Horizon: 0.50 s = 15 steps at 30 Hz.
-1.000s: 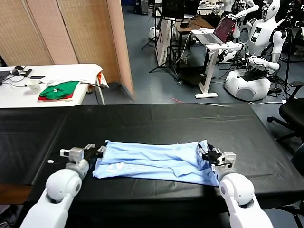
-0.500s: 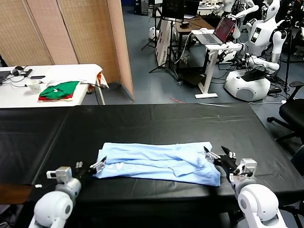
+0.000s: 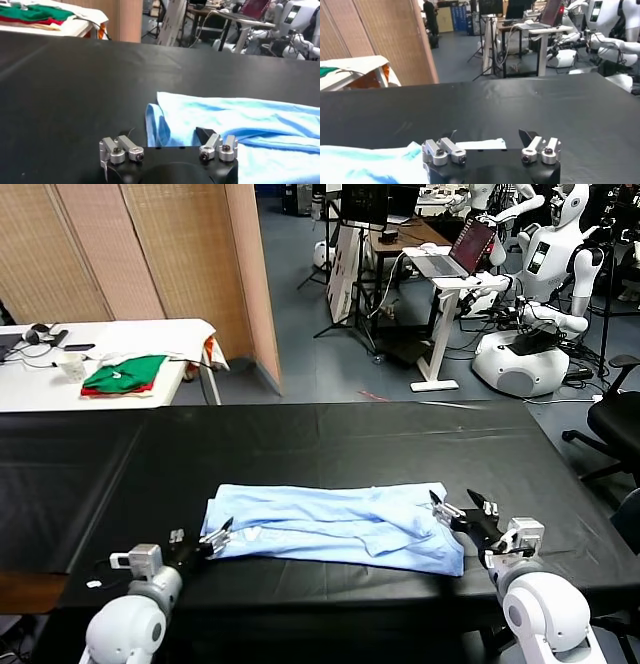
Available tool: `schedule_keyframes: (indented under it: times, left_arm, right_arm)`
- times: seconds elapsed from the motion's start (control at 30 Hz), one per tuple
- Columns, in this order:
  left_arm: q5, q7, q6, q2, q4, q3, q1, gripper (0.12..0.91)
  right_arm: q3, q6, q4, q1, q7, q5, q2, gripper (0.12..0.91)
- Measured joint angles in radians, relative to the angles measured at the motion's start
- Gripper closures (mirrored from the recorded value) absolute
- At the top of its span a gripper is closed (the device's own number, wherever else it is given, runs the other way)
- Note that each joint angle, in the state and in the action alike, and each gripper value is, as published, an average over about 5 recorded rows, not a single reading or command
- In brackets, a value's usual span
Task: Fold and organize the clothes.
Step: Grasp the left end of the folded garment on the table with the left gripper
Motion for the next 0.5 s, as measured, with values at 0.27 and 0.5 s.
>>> schedule_keyframes:
  times: [0.27,0.5]
  left_arm:
    - [-0.010,0.010,0.003,-0.001,0.001,0.005,0.001,0.562]
    - [-0.008,-0.001,0.023,0.014,-0.007,0.009,-0.004,0.857]
  right_arm:
    - [-0.011,0.005,-0.002,0.012,0.000,-0.005,0.011,0.118]
    - [-0.019,0.006,-0.007,0.023,-0.003,-0.010,0.020,0.118]
